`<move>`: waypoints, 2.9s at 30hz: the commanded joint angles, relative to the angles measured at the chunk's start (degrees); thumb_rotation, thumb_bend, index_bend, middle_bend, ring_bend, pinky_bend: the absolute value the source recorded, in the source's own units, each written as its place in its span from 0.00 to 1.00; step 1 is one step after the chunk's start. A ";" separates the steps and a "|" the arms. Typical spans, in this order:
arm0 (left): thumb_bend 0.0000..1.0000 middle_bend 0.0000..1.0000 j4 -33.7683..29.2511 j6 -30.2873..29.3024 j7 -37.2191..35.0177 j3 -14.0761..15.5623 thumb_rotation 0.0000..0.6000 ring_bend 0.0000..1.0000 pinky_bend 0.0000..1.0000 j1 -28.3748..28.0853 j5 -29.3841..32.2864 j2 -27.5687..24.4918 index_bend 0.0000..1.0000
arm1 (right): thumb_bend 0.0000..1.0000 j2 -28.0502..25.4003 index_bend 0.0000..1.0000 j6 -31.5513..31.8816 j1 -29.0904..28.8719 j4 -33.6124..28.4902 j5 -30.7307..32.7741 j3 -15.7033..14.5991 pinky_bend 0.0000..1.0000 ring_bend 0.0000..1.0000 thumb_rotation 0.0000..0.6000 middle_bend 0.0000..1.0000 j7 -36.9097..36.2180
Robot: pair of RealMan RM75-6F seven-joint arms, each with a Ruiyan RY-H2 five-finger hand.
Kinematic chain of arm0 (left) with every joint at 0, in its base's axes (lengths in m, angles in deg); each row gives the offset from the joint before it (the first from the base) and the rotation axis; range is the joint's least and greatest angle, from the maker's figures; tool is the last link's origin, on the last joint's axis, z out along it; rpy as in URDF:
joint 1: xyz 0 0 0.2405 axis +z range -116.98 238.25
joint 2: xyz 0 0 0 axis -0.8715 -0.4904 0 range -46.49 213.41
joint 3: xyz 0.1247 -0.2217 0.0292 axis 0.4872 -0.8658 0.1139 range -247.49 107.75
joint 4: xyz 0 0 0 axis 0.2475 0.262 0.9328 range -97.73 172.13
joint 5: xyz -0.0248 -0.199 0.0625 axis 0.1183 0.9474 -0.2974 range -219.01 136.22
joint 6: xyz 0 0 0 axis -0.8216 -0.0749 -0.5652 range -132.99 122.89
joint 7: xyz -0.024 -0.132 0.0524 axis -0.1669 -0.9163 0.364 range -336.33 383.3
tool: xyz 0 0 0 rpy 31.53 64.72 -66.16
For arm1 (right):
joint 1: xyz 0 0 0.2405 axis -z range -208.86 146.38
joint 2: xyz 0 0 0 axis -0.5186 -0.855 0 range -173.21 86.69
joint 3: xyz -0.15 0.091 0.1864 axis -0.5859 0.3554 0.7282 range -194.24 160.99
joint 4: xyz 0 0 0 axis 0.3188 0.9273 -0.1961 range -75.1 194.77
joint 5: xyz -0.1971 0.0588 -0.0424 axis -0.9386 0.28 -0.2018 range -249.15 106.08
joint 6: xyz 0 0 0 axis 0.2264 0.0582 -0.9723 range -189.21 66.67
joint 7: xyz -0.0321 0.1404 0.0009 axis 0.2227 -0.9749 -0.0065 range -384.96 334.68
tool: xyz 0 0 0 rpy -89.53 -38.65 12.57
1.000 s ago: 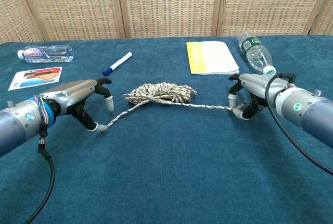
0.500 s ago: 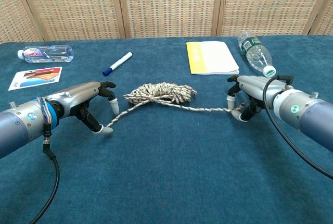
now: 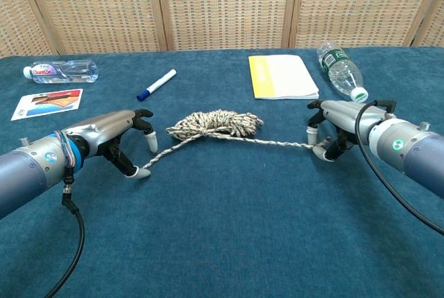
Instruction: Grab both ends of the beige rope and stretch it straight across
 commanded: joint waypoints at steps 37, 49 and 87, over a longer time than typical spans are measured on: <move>0.37 0.00 -0.91 -0.34 3.80 -0.14 1.00 0.00 0.00 -1.78 6.34 -1.34 0.48 | 0.47 -0.55 0.64 0.16 0.05 -0.66 0.38 0.06 0.09 0.00 1.00 0.00 0.25; 0.37 0.00 -0.41 -0.55 3.94 0.54 1.00 0.00 0.00 -1.80 6.92 -0.96 0.52 | 0.47 -0.56 0.64 0.09 0.08 -0.31 0.27 0.03 0.09 0.00 1.00 0.00 0.00; 0.39 0.00 0.69 -0.13 6.30 0.74 1.00 0.00 0.00 -3.21 10.67 -0.48 0.59 | 0.47 -1.01 0.64 0.26 0.21 -0.80 0.19 0.11 0.09 0.00 1.00 0.00 -0.20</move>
